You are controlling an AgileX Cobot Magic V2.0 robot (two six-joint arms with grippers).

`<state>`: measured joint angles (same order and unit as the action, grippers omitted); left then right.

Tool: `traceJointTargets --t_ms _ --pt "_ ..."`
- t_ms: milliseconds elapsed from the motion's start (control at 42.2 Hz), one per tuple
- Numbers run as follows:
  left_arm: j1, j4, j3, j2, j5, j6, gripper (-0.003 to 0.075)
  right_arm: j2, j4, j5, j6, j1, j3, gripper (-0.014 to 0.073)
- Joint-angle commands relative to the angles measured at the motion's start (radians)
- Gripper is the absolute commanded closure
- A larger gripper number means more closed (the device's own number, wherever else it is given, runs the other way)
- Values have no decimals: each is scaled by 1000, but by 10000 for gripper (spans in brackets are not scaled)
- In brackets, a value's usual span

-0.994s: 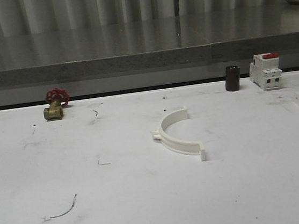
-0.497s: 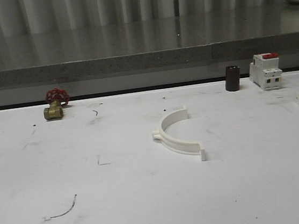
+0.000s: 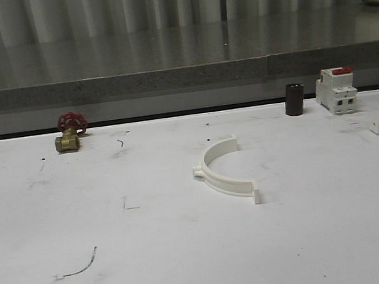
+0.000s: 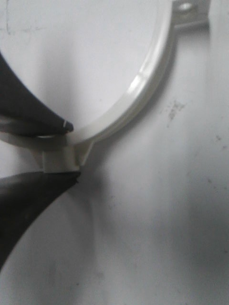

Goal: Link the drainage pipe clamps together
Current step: 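Grasp the second clamp's tab with the right gripper and lift it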

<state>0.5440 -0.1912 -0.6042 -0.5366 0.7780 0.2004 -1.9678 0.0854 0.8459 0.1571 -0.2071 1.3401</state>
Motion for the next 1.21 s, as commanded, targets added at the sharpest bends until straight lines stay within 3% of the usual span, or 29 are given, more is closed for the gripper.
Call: traceJointTargets --t_ms 0,379,592,710,828,1018,1183 --pt "0 -21 -26 -1 -67 -4 346 54 -10 -14 11 -1 29 427" --pt "0 -21 -26 -1 -69 -4 346 237 -11 12 11 173 41 427" --pt "0 -21 -26 -1 -69 -4 346 313 -10 209 -20 317 151 427" --pt "0 -21 -26 -1 -69 -4 346 315 -25 314 -166 396 241 427" --pt "0 -21 -26 -1 -69 -4 346 314 -129 368 -343 472 306 427" --pt "0 -21 -26 -1 -69 -4 346 311 -283 349 -619 550 293 427" --pt "0 -21 -26 -1 -69 -4 346 311 -312 281 -700 562 218 427"
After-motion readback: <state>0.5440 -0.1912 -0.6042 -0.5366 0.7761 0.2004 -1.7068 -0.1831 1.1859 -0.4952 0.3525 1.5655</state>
